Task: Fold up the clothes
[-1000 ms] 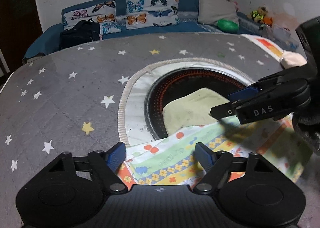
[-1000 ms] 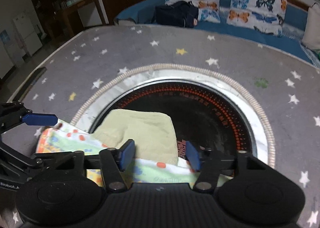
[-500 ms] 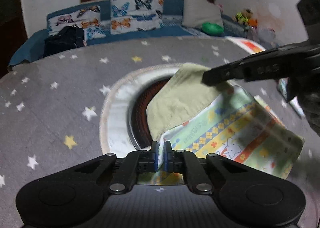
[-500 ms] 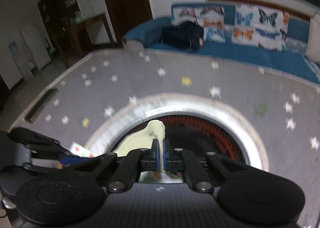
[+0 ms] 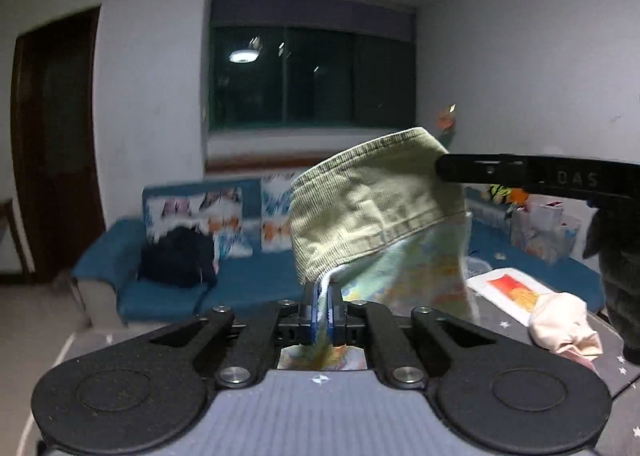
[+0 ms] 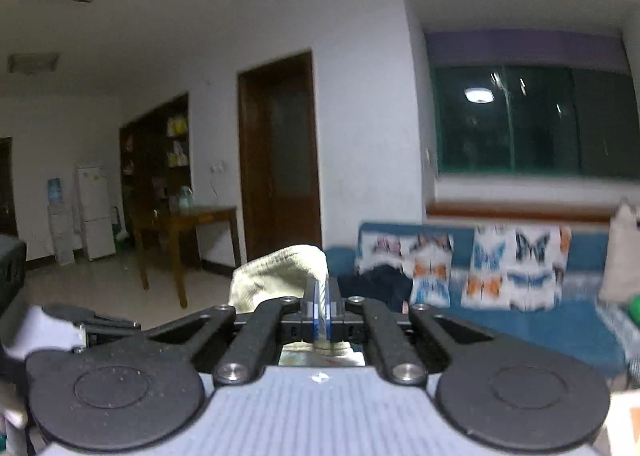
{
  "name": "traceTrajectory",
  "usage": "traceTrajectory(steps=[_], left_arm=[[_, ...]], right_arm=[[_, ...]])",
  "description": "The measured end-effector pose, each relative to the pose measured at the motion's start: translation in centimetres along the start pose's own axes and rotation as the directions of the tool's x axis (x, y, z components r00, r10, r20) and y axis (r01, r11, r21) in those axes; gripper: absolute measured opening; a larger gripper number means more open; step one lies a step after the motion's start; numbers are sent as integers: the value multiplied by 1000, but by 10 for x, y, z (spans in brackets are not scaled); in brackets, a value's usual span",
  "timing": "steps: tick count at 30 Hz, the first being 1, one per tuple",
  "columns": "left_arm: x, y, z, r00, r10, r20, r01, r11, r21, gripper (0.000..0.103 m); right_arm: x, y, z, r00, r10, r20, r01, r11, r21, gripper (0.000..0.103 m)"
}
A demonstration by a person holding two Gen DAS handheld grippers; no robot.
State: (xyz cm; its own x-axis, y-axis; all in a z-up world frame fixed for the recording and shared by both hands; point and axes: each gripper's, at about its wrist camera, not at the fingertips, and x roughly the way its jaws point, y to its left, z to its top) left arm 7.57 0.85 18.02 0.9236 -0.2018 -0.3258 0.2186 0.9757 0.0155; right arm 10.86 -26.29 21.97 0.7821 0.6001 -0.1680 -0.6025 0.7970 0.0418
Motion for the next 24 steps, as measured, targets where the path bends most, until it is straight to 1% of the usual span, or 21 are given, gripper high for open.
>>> traceTrajectory(steps=[1, 2, 5, 7, 8, 9, 11, 13, 15, 17, 18, 19, 20, 21, 22, 23, 24], left_arm=[[-7, -3, 1, 1000, -5, 11, 4, 1000, 15, 5], [-12, -9, -4, 1000, -12, 2, 12, 1000, 28, 5], [-20, -22, -34, 996, -48, -69, 52, 997, 55, 5], [-25, -31, -59, 990, -72, -121, 81, 995, 67, 5], [-26, -36, -72, 984, -89, -151, 101, 992, 70, 5], [-29, -41, -85, 977, -110, -184, 125, 990, 72, 5], [-39, -53, -114, 957, -154, -245, 179, 981, 79, 5], [-50, -64, -136, 934, -200, -296, 235, 968, 88, 5], [-62, -72, -155, 905, -246, -347, 293, 952, 91, 5], [-72, -77, -170, 876, -291, -386, 349, 933, 88, 5], [-77, -77, -174, 869, -299, -394, 363, 927, 96, 9], [-82, -76, -178, 863, -308, -402, 376, 921, 103, 9], [-84, -73, -175, 862, -309, -402, 380, 918, 111, 9], [-86, -70, -173, 862, -310, -401, 384, 916, 118, 10], [-82, -65, -172, 868, -298, -398, 366, 924, 108, 11], [-78, -61, -170, 874, -284, -394, 348, 932, 98, 12], [-73, -56, -169, 880, -271, -391, 329, 940, 88, 16]], right_arm=[[-8, 2, 3, 1000, 6, 3, -6, 1000, -15, 2], [-13, 5, 1, 1000, 15, -11, -16, 999, -31, 2], [-26, 9, -16, 994, 43, -99, -50, 996, -70, 2], [-34, 12, -32, 986, 65, -154, -79, 993, -87, 2], [-41, 14, -41, 977, 87, -194, -104, 991, -82, 2], [-48, 17, -52, 965, 112, -239, -132, 989, -72, 2], [-59, 26, -71, 936, 148, -321, -185, 979, -89, 2], [-71, 36, -90, 899, 179, -399, -236, 967, -98, 2], [-84, 46, -108, 856, 211, -472, -283, 955, -87, 3], [-96, 56, -127, 806, 239, -542, -328, 942, -72, 6], [-103, 61, -136, 778, 252, -575, -350, 935, -63, 11], [-109, 66, -145, 749, 265, -607, -371, 927, -53, 13], [-115, 69, -148, 735, 273, -621, -381, 923, -45, 13], [-118, 70, -149, 732, 276, -623, -383, 923, -42, 15], [-117, 66, -147, 735, 275, -620, -379, 925, -39, 19], [-114, 60, -143, 743, 269, -613, -365, 930, -35, 22], [-110, 54, -139, 752, 262, -605, -350, 936, -30, 24]])
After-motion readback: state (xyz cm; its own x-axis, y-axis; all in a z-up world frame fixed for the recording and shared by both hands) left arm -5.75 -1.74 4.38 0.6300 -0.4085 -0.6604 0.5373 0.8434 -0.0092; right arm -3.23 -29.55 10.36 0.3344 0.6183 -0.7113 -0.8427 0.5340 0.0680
